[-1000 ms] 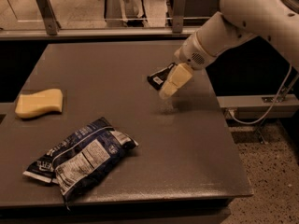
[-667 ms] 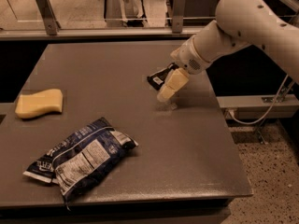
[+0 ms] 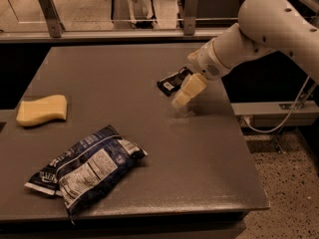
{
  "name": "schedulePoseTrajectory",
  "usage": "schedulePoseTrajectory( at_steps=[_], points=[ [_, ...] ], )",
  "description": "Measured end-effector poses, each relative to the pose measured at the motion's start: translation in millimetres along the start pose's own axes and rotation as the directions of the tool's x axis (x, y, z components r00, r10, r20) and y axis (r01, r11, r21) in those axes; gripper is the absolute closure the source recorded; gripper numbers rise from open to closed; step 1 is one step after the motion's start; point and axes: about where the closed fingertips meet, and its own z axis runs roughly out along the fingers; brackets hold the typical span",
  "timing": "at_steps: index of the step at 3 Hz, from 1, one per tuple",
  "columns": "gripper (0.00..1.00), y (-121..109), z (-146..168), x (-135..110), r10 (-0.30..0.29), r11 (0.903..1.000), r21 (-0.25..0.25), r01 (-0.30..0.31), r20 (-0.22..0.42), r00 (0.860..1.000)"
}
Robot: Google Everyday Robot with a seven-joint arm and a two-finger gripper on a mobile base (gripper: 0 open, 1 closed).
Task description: Move rxbar chocolate near blue chip bag
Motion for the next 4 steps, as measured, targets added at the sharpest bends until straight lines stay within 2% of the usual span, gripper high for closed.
schedulePoseTrajectory(
  at_steps=[2,3,4],
  points=[
    [0.0,-21.1,9.4,15.2,-0.001,0.9983,0.057,-0.003,0.068,0.998],
    [0.0,-31.9,20.1,20.6,0.036,0.9979,0.05,-0.042,0.104,0.994],
    [0.18,-37.4,31.2,22.2,0.061,0.9975,0.027,-0.065,0.137,0.989]
  ],
)
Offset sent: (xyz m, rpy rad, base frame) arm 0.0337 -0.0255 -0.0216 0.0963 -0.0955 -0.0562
